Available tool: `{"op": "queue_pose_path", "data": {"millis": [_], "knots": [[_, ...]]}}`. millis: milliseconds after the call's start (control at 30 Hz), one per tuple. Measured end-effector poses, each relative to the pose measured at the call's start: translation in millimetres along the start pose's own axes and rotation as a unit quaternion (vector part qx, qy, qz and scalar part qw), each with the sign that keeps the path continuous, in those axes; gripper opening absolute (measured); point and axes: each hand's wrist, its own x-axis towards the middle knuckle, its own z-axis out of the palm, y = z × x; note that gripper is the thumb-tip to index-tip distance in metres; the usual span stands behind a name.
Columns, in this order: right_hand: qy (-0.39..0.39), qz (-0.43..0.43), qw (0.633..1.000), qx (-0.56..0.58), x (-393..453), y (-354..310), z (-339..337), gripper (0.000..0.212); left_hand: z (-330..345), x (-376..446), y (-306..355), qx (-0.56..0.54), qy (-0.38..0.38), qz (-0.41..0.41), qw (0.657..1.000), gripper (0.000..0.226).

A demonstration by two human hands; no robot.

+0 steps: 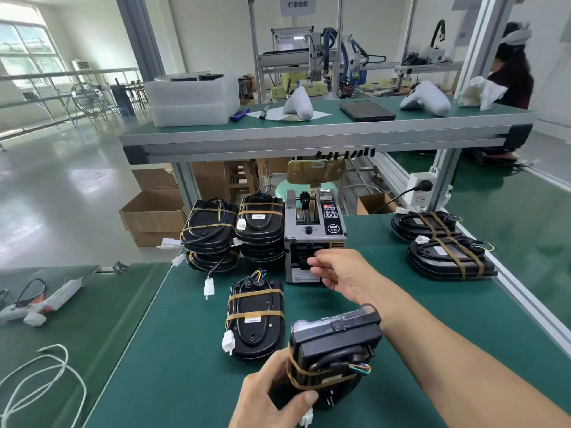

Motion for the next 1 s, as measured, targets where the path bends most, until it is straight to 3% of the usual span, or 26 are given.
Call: {"op": "queue_pose_path", "data": {"millis": [367, 700, 1000], "knots": [[0.020, 0.054, 0.996, 0.070, 8, 1, 10, 0.012, 0, 0, -1, 0.012, 0.001, -0.003, 1.000, 0.066], [0.140, 0.009, 0.987, 0.080, 14, 4, 28, 0.006, -1, 0, -8, 0.027, 0.012, -0.008, 1.000, 0.072], [0.197, 0.018, 0.973, 0.115, 19, 6, 40, 0.005, -3, -1, -9, 0.019, 0.006, -0.001, 1.000, 0.081]]}}
